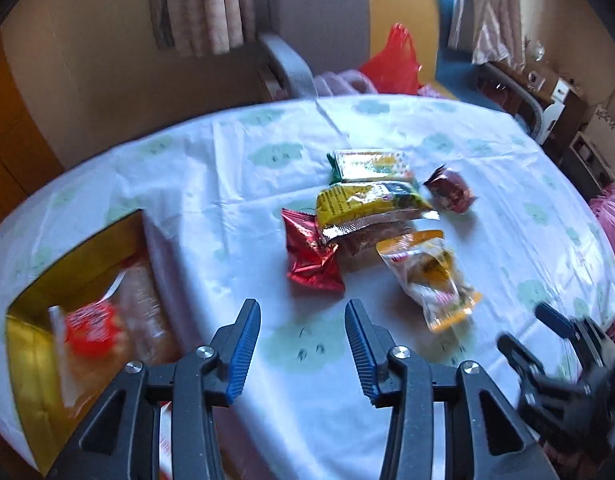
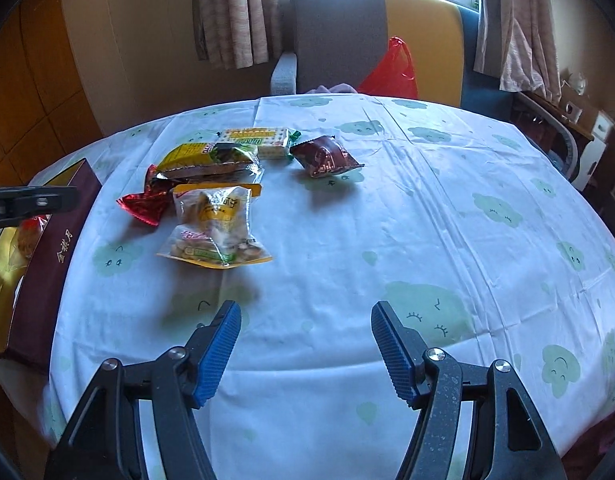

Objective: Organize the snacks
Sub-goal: 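Grasp the red foil candy packet with the left gripper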

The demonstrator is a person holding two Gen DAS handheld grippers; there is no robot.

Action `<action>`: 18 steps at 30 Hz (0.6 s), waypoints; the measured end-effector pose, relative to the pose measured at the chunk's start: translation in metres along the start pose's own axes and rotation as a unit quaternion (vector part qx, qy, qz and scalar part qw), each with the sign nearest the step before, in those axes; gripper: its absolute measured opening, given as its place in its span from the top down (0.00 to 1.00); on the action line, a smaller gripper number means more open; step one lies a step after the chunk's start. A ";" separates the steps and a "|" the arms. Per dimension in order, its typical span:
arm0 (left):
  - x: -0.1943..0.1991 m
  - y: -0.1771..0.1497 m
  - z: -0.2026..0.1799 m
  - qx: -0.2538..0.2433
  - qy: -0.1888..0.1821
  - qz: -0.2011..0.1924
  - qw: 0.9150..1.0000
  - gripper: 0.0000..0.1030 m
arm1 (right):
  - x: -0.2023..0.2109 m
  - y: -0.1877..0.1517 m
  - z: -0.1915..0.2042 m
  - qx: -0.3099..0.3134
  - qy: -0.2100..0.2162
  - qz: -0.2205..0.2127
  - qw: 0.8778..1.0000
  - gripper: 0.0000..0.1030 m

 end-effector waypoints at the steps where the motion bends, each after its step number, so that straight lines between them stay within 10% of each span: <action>1: -0.009 0.004 -0.004 -0.001 -0.001 0.006 1.000 0.56 | -0.001 0.001 -0.001 -0.001 0.001 0.000 1.000 0.32; 13: -0.075 0.035 -0.032 -0.015 0.008 0.052 0.998 0.49 | -0.008 -0.001 -0.030 -0.033 -0.006 0.009 0.999 0.30; 18: -0.081 0.026 -0.026 0.014 0.004 0.055 0.998 0.61 | -0.013 -0.006 -0.038 -0.044 -0.004 0.015 0.999 0.30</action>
Point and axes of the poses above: each gripper's, at about its wrist camera, not at the fingertips, and x roughly against the way its jaws point, z to its left, y to its top, the point moved 7 cm from there along -x, roughly the way its jaws point, and after that the axes turned 14 degrees about y, right-handed, at the moved point
